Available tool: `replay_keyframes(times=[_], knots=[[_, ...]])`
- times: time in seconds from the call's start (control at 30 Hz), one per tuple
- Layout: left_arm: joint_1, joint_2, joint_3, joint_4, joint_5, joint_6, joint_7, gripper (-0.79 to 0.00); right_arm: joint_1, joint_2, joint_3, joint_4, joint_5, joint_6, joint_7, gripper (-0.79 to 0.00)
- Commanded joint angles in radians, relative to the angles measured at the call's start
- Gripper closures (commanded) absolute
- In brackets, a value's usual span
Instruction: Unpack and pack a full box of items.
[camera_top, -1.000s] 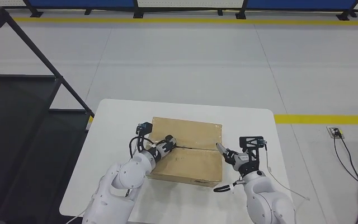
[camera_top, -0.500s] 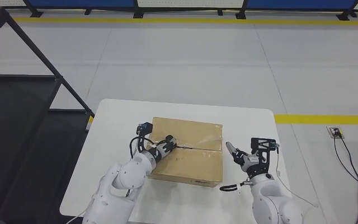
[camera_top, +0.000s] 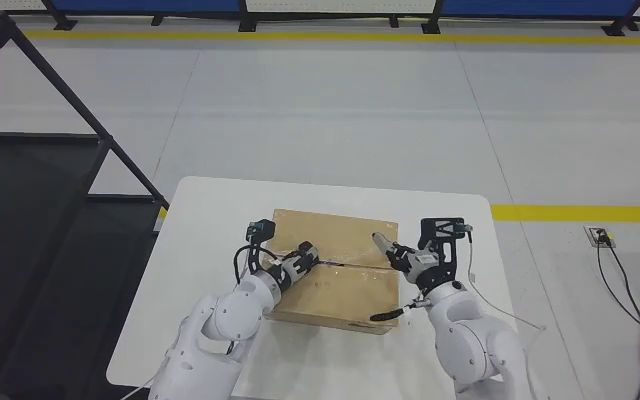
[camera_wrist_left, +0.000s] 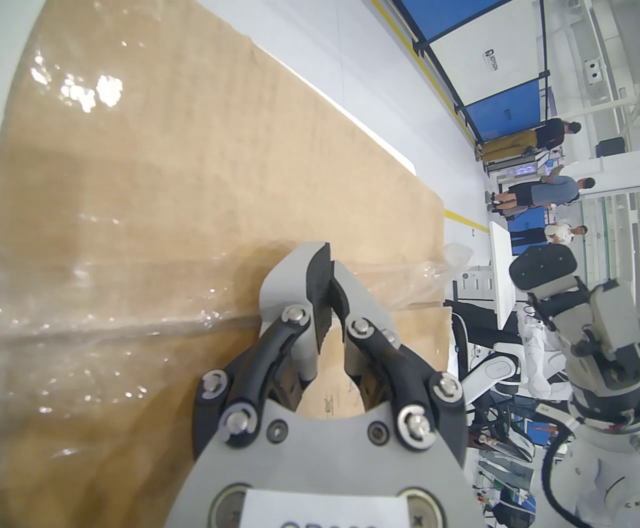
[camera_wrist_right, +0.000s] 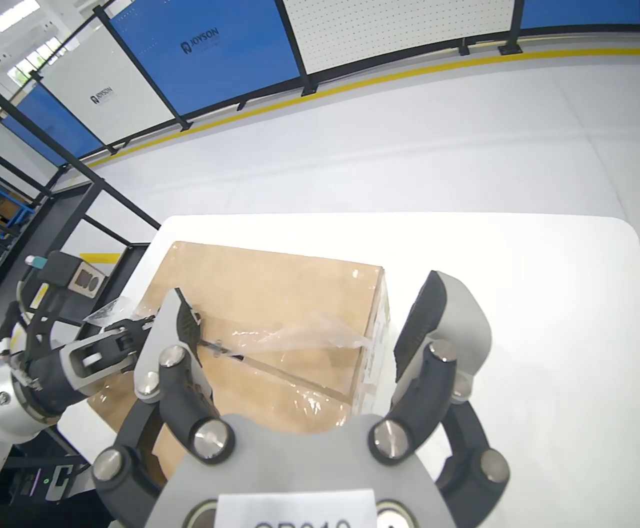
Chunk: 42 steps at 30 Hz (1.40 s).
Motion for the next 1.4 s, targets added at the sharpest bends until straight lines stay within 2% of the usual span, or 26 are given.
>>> replay_keyframes(times=[0.0, 0.17, 0.33, 0.5, 0.7, 0.9, 1.13, 1.37], knots=[[0.003, 0.000, 0.000, -0.007, -0.004, -0.003, 0.004, 0.000, -0.001, 0.000, 0.001, 0.000, 0.004, -0.003, -0.002, -0.785], [0.020, 0.001, -0.011, -0.040, -0.027, -0.022, 0.017, 0.000, 0.000, -0.001, -0.015, 0.003, 0.022, -0.018, 0.009, -0.785], [0.047, 0.004, -0.033, -0.086, -0.055, -0.038, 0.035, 0.000, 0.083, -0.009, -0.050, 0.039, 0.136, -0.029, 0.101, -0.785], [0.088, 0.011, -0.077, -0.142, -0.089, -0.060, 0.047, 0.000, 0.153, -0.018, -0.080, 0.058, 0.199, 0.006, 0.116, -0.785], [0.144, 0.019, -0.144, -0.187, -0.136, -0.088, 0.072, 0.000, 0.235, -0.027, -0.121, 0.116, 0.204, 0.065, 0.172, -0.785], [0.183, 0.027, -0.202, -0.195, -0.176, -0.113, 0.081, 0.000, 0.291, -0.028, -0.134, 0.171, 0.210, 0.094, 0.286, -0.785], [0.196, 0.033, -0.220, -0.201, -0.189, -0.123, 0.081, 0.000, 0.229, -0.015, -0.093, 0.091, 0.201, 0.098, 0.365, -0.785], [0.194, 0.035, -0.205, -0.199, -0.186, -0.126, 0.081, 0.000, 0.152, -0.003, -0.060, 0.017, 0.170, 0.108, 0.368, -0.785]])
